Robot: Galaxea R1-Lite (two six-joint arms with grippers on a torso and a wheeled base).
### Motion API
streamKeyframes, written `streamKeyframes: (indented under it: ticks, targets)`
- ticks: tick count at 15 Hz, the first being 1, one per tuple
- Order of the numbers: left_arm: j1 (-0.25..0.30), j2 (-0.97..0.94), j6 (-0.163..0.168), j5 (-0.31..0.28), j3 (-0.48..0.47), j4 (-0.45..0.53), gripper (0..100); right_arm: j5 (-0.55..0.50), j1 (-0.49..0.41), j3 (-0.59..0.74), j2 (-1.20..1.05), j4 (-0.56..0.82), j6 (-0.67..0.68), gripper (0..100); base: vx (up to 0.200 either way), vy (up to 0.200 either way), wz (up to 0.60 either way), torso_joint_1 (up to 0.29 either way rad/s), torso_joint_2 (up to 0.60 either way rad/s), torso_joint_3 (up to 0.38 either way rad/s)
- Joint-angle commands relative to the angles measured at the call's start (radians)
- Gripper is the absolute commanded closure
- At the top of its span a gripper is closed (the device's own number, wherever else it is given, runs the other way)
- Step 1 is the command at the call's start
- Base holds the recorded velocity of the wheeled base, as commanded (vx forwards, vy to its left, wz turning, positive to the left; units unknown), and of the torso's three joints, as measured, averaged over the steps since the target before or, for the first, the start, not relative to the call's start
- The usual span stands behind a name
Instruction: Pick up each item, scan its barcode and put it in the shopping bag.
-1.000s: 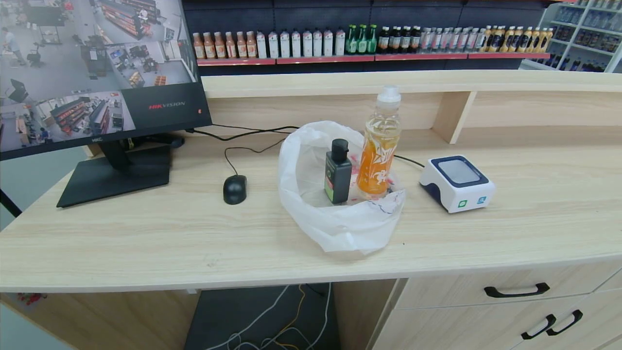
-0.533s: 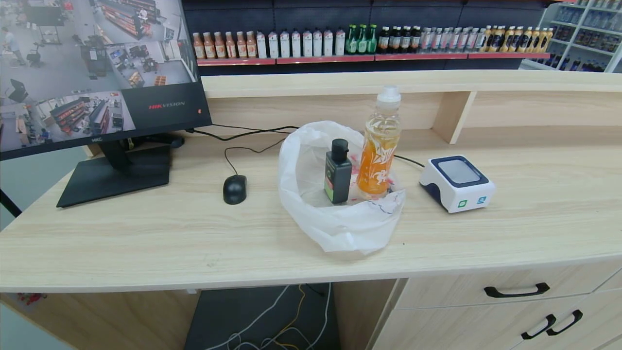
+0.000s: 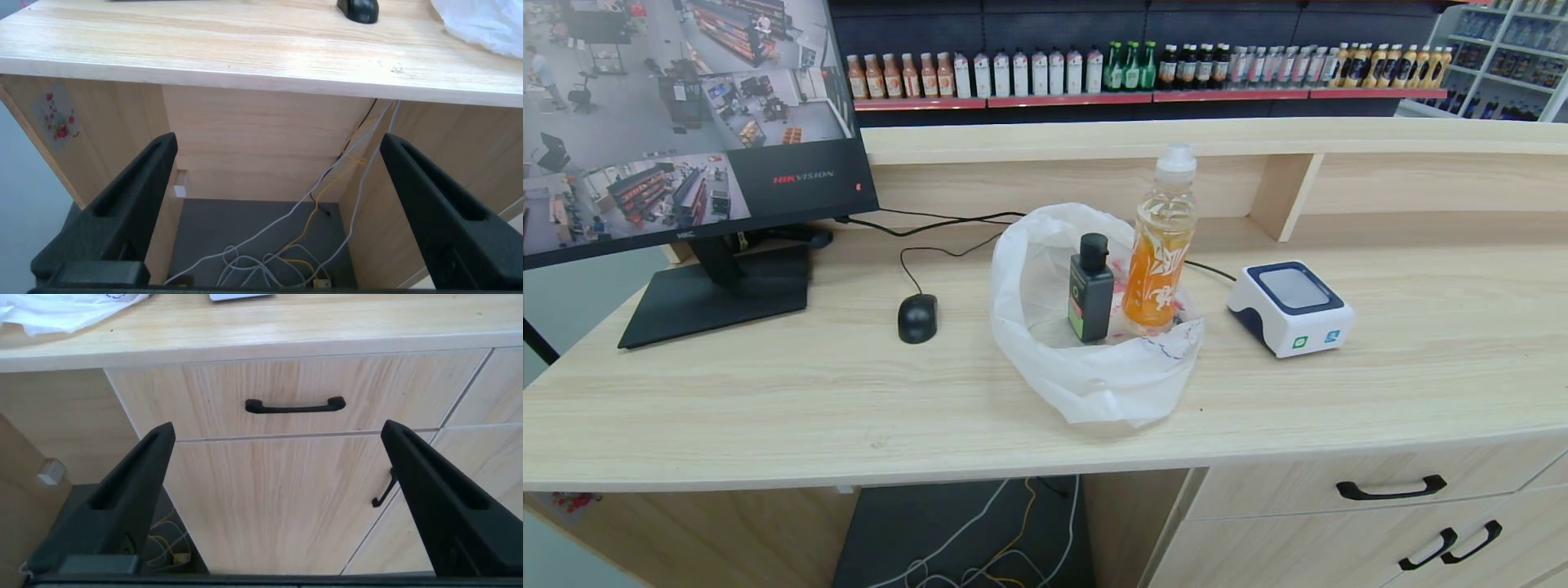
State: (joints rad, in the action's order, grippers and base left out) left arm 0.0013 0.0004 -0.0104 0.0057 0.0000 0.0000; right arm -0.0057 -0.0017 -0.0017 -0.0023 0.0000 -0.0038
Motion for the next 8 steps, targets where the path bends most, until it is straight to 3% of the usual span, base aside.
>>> streamKeyframes:
  ticks: [1,3,4,8]
  targets:
    - [-0.001,0.0,0.0,0.0,0.0,0.0,0,0.0,0.0,0.0,0.002,0.0,0.001,0,0.0,0.0,0.0,0.0,0.0,0.0]
    - [-0.001,0.0,0.012,0.0,-0.002,0.003,0,0.0,0.0,0.0,0.002,0.0,0.001,0,0.0,0.0,0.0,0.0,0.0,0.0]
    - [-0.001,0.0,0.033,-0.001,-0.002,0.005,0,0.0,0.0,0.0,0.002,0.0,0.001,0,0.0,0.0,0.0,0.0,0.0,0.0]
    - [-0.001,0.0,0.029,-0.001,-0.002,0.005,0,0.0,0.0,0.0,0.002,0.0,-0.001,0,0.0,0.0,0.0,0.0,0.0,0.0]
